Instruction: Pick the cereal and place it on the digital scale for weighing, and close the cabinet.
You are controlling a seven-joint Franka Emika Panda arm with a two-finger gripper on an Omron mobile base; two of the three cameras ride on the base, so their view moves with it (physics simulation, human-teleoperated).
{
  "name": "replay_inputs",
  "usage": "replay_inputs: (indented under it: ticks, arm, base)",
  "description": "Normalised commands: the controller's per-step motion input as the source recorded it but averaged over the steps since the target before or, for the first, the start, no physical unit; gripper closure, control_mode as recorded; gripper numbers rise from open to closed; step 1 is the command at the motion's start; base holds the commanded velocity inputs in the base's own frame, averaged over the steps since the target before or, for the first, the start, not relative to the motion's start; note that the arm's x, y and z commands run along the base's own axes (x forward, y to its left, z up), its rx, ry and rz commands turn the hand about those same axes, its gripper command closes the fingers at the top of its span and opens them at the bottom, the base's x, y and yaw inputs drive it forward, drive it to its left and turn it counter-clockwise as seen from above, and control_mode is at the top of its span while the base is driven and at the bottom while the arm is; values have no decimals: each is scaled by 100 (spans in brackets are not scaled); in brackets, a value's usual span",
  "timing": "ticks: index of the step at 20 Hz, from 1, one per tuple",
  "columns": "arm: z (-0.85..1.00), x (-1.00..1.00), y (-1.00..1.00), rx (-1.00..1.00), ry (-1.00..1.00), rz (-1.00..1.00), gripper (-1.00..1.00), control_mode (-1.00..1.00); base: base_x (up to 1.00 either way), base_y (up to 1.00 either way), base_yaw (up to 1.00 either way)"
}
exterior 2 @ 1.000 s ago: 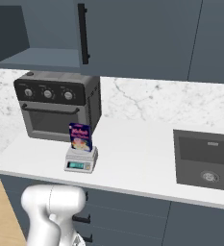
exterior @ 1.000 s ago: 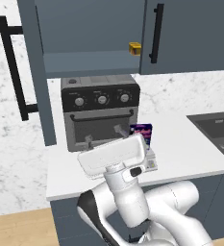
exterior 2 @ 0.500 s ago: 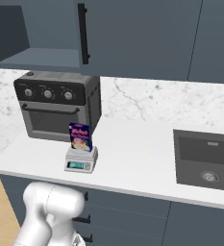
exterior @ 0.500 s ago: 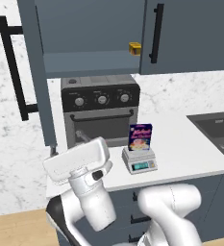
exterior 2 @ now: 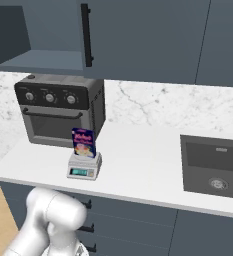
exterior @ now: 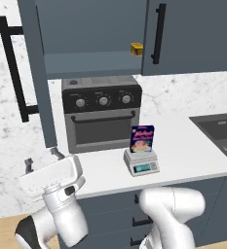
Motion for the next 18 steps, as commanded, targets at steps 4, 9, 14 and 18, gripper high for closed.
replay_inputs:
  ticks: [4,9,14,18]
  arm:
    - [7,18,100,2,-3,0,-100,-100]
    - [46,49,48,15,7,0,-100,-100]
    - [63,78,0,31,26,2,-100,-100]
    - [68,40,-46,52,28,10,-100,-100]
  base:
    - [0,0,0]
    - [0,0,0]
    - [0,0,0]
    - [0,0,0]
